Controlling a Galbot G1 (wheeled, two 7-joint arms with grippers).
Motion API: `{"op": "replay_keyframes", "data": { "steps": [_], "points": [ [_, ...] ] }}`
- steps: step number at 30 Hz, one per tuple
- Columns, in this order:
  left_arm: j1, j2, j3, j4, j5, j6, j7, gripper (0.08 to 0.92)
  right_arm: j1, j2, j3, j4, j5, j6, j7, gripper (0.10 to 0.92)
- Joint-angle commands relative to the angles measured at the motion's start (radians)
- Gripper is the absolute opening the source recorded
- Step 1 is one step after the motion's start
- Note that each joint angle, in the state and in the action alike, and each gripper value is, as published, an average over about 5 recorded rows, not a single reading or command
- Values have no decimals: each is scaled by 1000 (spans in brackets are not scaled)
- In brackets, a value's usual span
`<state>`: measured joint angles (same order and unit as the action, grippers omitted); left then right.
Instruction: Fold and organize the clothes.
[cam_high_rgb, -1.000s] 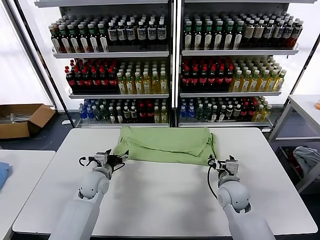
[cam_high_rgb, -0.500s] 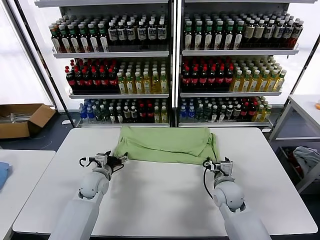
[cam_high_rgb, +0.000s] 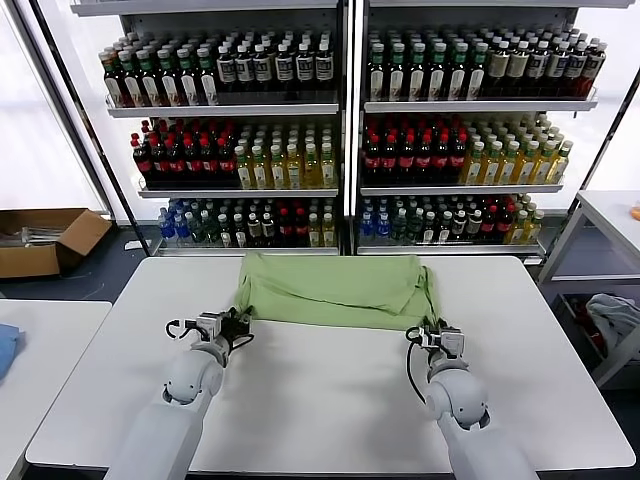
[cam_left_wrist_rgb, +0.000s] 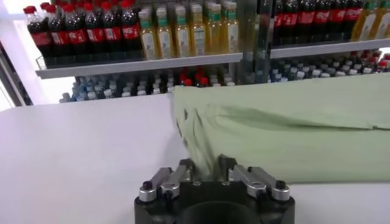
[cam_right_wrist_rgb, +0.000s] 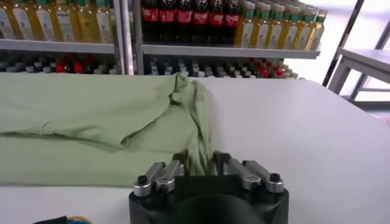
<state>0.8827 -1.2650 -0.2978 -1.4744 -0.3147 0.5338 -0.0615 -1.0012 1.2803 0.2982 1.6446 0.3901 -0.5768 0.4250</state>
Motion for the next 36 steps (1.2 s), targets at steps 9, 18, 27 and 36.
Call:
{"op": "replay_keyframes", "data": {
  "steps": [9, 18, 27, 36],
  "points": [
    [34, 1, -8, -23, 32, -24, 17, 88, -69, -9, 10, 91, -14, -3, -3, 118],
    [159, 27, -36, -225, 62, -33, 5, 87, -174, -13, 24, 252, -60, -4, 4, 118],
    [398, 18, -74, -490, 82, -30, -22, 87, -340, -22, 69, 421, -60, -2, 5, 118],
    [711, 22, -128, -704, 156, -86, -34, 87, -593, -25, 134, 546, -103, -1, 9, 118]
  ]
}}
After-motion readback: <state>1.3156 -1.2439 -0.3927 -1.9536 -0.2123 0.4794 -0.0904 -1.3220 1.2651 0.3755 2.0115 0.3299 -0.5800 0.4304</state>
